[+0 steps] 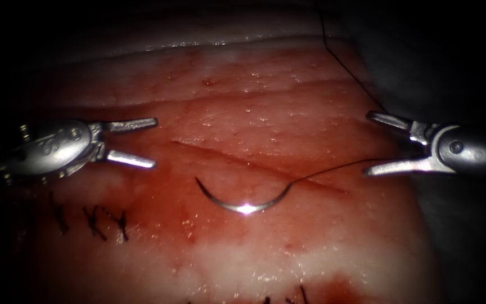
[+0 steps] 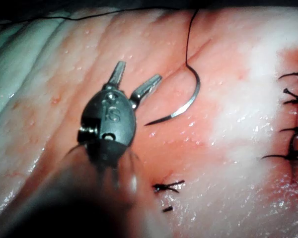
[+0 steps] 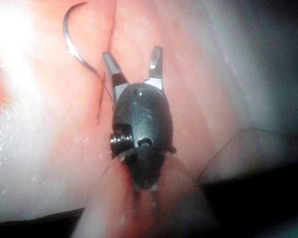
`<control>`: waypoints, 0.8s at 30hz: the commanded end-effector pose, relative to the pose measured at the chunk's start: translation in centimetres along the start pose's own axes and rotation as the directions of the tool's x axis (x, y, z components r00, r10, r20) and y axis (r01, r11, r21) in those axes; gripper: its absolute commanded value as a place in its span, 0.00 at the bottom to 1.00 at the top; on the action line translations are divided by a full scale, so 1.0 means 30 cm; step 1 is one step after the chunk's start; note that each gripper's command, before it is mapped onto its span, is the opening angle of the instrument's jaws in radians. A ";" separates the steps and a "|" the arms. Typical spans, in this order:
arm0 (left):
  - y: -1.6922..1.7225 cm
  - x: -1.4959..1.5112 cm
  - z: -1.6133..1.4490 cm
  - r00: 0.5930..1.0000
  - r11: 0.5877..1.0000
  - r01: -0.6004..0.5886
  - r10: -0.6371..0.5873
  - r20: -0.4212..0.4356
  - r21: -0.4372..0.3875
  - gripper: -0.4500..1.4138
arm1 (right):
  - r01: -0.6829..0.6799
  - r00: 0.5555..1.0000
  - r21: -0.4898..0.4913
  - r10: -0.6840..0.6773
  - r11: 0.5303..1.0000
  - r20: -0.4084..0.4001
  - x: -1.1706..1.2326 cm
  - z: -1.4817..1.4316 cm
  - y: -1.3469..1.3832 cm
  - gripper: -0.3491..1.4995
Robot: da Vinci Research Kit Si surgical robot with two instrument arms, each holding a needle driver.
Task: Wound Closure
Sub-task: Using the left gripper pick up the needle.
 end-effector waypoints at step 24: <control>0.001 -0.007 0.017 0.952 0.977 0.057 0.008 0.307 -0.204 0.45 | -0.009 1.000 0.004 0.009 1.000 -0.005 0.0010 0.0015 0.0004 0.64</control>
